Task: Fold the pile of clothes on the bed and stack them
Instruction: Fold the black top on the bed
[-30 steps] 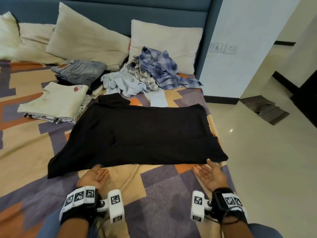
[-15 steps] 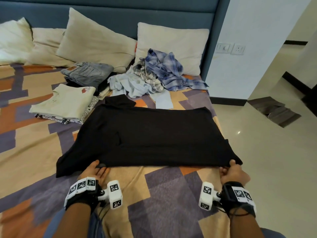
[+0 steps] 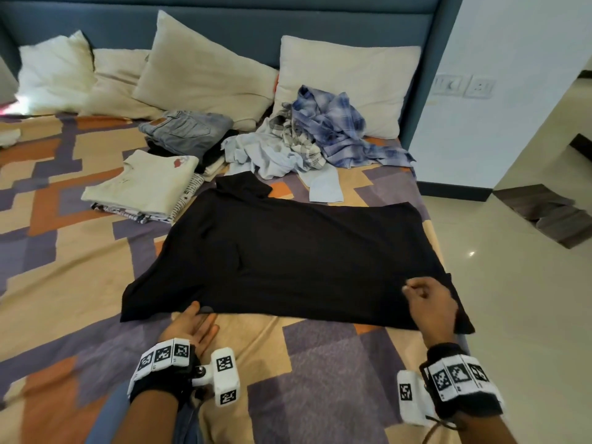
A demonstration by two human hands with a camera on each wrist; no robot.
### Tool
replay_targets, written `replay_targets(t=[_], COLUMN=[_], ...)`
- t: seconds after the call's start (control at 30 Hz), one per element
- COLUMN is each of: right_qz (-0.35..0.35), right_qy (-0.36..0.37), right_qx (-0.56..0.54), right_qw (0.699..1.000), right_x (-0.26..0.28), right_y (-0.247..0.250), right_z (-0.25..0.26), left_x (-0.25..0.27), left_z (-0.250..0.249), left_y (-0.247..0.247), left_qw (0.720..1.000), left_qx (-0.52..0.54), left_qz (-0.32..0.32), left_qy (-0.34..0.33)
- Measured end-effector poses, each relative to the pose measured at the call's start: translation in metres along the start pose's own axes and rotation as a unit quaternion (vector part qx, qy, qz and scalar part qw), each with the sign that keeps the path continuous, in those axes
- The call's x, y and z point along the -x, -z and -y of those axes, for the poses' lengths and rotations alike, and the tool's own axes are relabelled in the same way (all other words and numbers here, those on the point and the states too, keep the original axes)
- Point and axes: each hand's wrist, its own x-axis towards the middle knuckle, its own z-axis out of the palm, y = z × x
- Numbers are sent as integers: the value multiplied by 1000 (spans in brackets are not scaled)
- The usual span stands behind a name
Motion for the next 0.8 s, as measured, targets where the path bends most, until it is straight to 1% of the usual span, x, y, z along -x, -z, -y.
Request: replay_targets(t=[0.03,0.07,0.1,0.17,0.2,0.23,0.3,0.33,0.37,0.4,0.43,0.47,0.5,0.57,0.63,0.67,0.73,0.77,0.8], right_qz=[48,95,139,200,217,227,238,241,241,238,236,237,241,240,248,248,247,242,236], right_qy=[42,74,86,86,78,71,75,76,78,84,92,100,108,108,121,124,124,120,114], right_qx=[73,132,187,264,283,283,268,266,269,274,283,294,305,320,325,324,320,325,333], right_qw=[995,984,969,940,931,929,931,930,929,928,925,921,915,910,904,905,906,906,906], right_x=[-5,-11,-17,-31,-37,-41,-46,-47,-47,-46,-45,-45,-44,-49,-47,-49,-53,-56,-60], right_y=[-6,-12,-15,-17,-16,-13,-13,-14,-16,-18,-19,-19,-21,-16,-15,-13,-6,-1,4], right_z=[4,6,8,8,6,4,-4,-7,-9,-10,-10,-10,-9,-13,-8,-5,-2,-3,-4], left_x=[0,2,1,0,4,7,14,22,22,23,19,18,12,-8,-27,-35,-50,-55,-55], left_z=[1,1,1,-1,-5,-6,-5,-1,8,15,23,27,27,22,6,-2,-13,-16,-21], left_y=[0,-1,-1,-2,-4,-5,-15,-25,-34,-46,-56,-68,-75,-94,-93,-93,-96,-99,-104], left_qw=[1000,1000,1000,1000,999,997,993,990,986,981,971,953,921,847,816,795,729,703,683], left_qx=[-6,-11,-9,-22,-42,-60,-96,-119,-156,-188,-235,-288,-357,-480,-522,-552,-630,-656,-679], left_qz=[-2,-5,-10,-19,-27,-29,-20,-4,12,29,32,27,11,-2,7,14,31,40,52], left_qy=[-5,-5,-1,6,12,27,63,71,63,33,-20,-88,-153,-231,-249,-251,-266,-271,-265])
